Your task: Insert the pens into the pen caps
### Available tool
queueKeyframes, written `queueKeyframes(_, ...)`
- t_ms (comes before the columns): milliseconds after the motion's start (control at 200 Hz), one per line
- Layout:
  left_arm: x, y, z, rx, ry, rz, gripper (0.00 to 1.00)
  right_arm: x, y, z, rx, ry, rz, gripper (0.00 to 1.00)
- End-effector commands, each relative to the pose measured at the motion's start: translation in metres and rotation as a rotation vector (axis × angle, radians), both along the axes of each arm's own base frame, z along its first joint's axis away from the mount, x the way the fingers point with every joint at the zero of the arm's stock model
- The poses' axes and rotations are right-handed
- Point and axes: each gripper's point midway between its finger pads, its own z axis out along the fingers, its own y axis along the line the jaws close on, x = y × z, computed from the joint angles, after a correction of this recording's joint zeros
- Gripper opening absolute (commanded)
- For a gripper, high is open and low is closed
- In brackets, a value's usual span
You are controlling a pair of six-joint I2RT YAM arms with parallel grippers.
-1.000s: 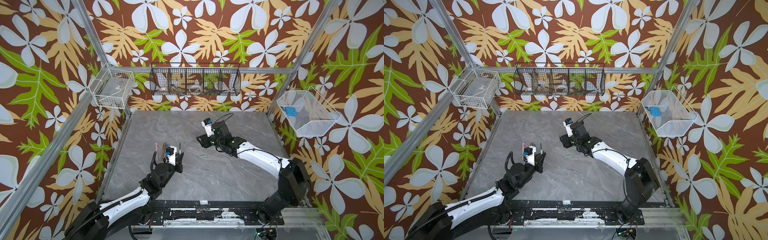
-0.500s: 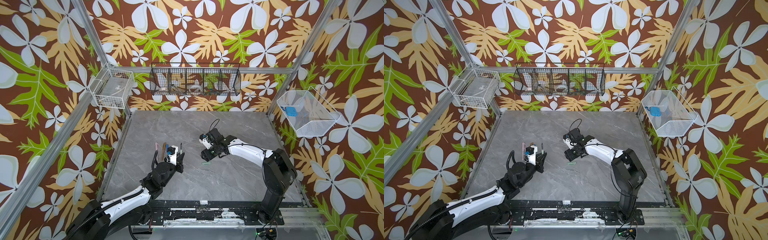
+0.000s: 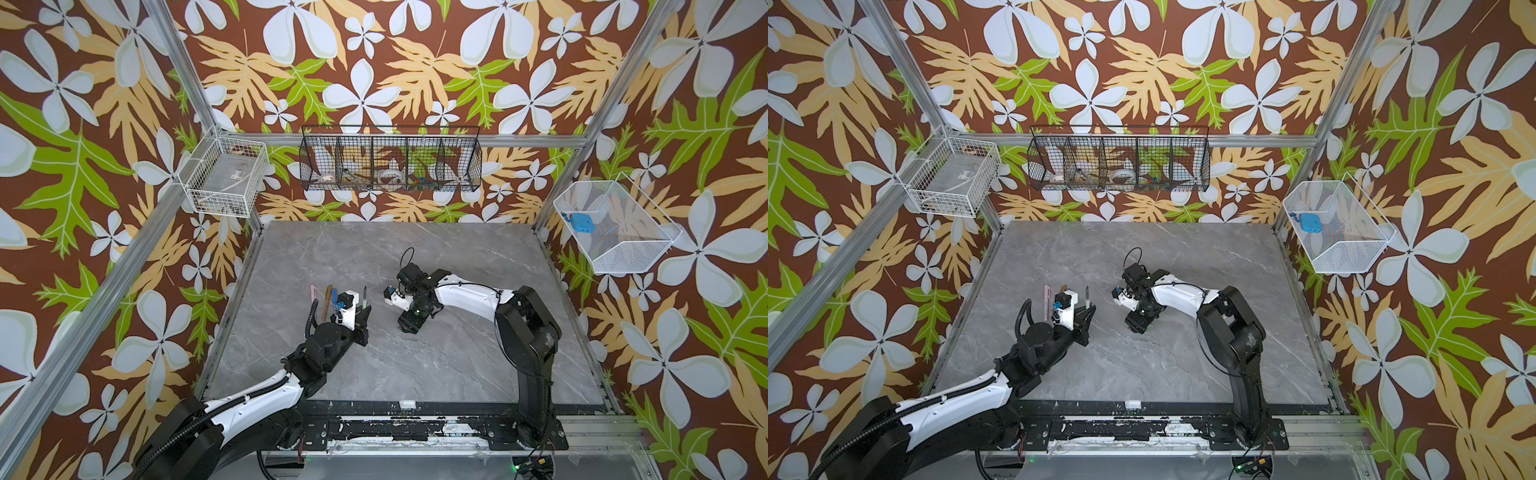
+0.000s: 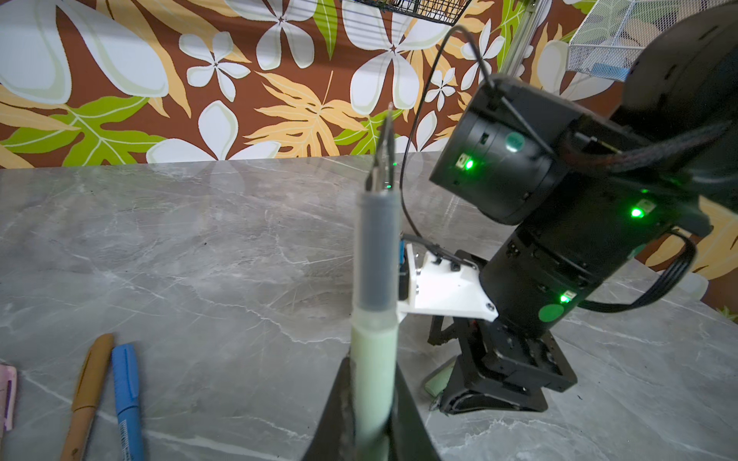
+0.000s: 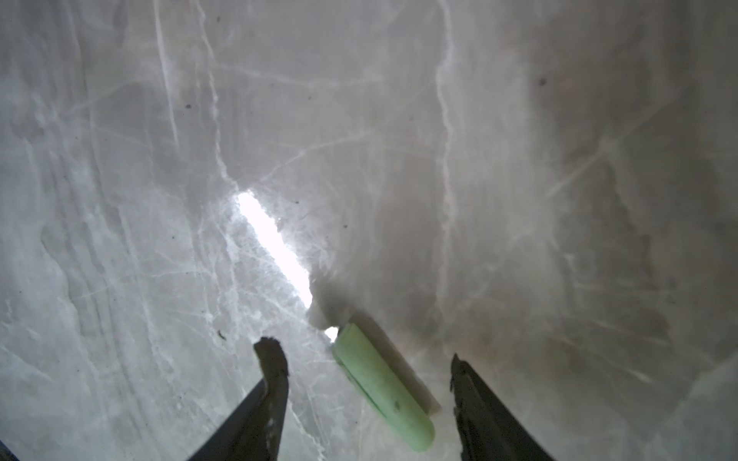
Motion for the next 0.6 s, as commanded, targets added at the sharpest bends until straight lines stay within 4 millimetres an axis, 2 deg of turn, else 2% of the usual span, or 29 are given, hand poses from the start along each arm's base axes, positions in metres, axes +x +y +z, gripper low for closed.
queueKeyframes(0,0.001,-0.002,0.007,-0.011,-0.014,-0.003,0.0,-0.008,-0.015,-0.006,-0.081,0.027,0.033,0.63)
queueKeyframes(180,0.001,-0.003,0.007,-0.012,-0.013,-0.009,0.0,-0.008,-0.024,-0.011,-0.127,0.021,0.041,0.6)
queueKeyframes(370,0.001,-0.003,0.006,-0.009,-0.01,-0.009,0.0,-0.009,-0.021,-0.023,-0.136,0.045,0.054,0.55)
queueKeyframes(495,0.0,-0.003,0.007,-0.011,-0.011,-0.012,0.0,-0.007,-0.016,-0.027,-0.127,0.056,0.029,0.42)
queueKeyframes(596,0.0,-0.003,0.006,-0.011,-0.01,-0.014,0.0,0.002,-0.015,-0.024,-0.138,0.044,-0.072,0.4)
